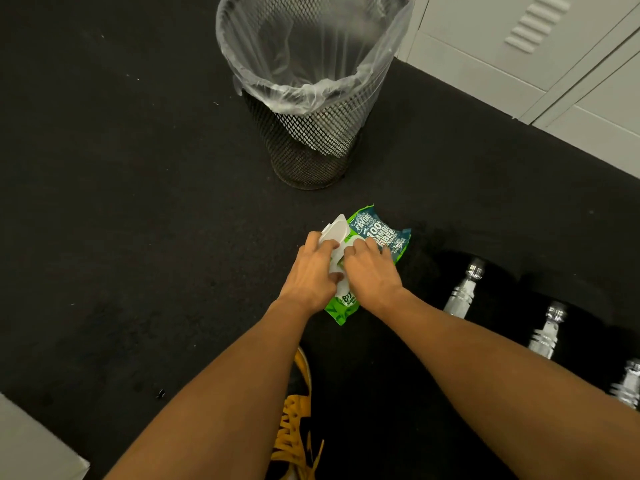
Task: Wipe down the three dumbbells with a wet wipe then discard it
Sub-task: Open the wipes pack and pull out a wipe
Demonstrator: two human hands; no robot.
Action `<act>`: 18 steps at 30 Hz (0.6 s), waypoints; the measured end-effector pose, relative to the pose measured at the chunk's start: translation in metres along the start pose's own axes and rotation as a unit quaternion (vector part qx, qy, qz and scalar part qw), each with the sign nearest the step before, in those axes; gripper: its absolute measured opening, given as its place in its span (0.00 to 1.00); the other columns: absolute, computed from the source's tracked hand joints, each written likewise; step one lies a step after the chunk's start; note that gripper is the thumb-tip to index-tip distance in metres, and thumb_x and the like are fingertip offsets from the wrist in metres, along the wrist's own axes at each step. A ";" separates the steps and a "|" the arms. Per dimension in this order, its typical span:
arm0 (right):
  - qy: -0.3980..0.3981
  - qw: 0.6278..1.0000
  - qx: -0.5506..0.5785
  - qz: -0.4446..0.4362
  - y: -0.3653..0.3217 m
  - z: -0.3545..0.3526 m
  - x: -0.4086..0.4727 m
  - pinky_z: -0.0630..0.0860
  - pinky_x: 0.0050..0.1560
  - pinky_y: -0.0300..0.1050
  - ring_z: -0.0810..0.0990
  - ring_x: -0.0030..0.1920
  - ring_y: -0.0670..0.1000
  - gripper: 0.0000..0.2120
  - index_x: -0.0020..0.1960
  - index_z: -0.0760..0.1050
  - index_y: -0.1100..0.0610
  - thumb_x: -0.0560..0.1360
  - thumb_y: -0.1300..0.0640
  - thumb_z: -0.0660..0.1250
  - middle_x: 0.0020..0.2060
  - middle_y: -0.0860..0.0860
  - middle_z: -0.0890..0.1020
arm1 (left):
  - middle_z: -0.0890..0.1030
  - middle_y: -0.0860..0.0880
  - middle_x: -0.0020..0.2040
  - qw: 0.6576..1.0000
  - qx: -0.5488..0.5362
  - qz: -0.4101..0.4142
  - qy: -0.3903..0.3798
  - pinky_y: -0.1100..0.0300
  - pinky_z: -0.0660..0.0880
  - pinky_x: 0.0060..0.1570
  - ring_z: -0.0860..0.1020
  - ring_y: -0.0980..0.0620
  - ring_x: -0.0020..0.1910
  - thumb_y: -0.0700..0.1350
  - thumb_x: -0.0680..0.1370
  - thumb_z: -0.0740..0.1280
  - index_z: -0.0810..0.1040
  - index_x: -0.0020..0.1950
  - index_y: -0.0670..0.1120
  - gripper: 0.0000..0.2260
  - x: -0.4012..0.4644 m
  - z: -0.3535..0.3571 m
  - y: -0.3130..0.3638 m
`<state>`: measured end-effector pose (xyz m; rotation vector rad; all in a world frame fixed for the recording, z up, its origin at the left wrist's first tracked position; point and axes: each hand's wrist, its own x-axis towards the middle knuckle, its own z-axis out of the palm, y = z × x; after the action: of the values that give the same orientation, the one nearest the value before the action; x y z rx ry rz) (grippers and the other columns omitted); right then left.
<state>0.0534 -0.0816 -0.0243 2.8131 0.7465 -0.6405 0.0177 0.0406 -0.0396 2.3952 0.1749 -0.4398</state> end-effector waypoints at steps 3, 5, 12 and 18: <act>0.004 0.997 0.070 0.033 0.008 -0.002 -0.004 0.74 0.55 0.52 0.71 0.62 0.56 0.10 0.59 0.77 0.59 0.78 0.58 0.66 0.59 0.55 0.74 | 0.63 0.50 0.65 1.000 -0.008 -0.008 0.001 0.48 0.74 0.60 0.71 0.47 0.61 0.43 0.75 0.72 0.68 0.71 0.46 0.27 0.001 0.001 -0.003; 0.007 0.995 0.086 0.043 0.010 -0.006 -0.004 0.75 0.53 0.52 0.71 0.62 0.56 0.08 0.56 0.78 0.60 0.79 0.58 0.66 0.57 0.54 0.74 | 0.62 0.50 0.65 1.000 -0.020 -0.016 0.001 0.48 0.74 0.60 0.71 0.47 0.62 0.43 0.74 0.73 0.68 0.71 0.47 0.27 0.000 0.000 -0.002; -0.016 0.999 0.020 0.043 -0.002 -0.009 -0.001 0.70 0.59 0.58 0.71 0.62 0.55 0.08 0.57 0.78 0.56 0.79 0.60 0.63 0.57 0.53 0.76 | 0.59 0.51 0.68 0.999 -0.042 -0.025 0.005 0.51 0.76 0.55 0.72 0.47 0.60 0.44 0.73 0.72 0.68 0.71 0.47 0.28 -0.004 0.001 0.001; -0.015 0.996 -0.073 -0.051 -0.005 -0.013 0.003 0.62 0.64 0.60 0.72 0.62 0.55 0.12 0.59 0.77 0.54 0.79 0.58 0.60 0.58 0.53 0.78 | 0.59 0.50 0.66 0.997 -0.075 -0.035 0.005 0.48 0.77 0.54 0.75 0.46 0.56 0.43 0.70 0.73 0.68 0.70 0.46 0.30 -0.006 0.000 0.006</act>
<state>0.0576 -0.0726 -0.0146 2.6406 0.8979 -0.6151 0.0138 0.0363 -0.0338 2.2501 0.2877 -0.4314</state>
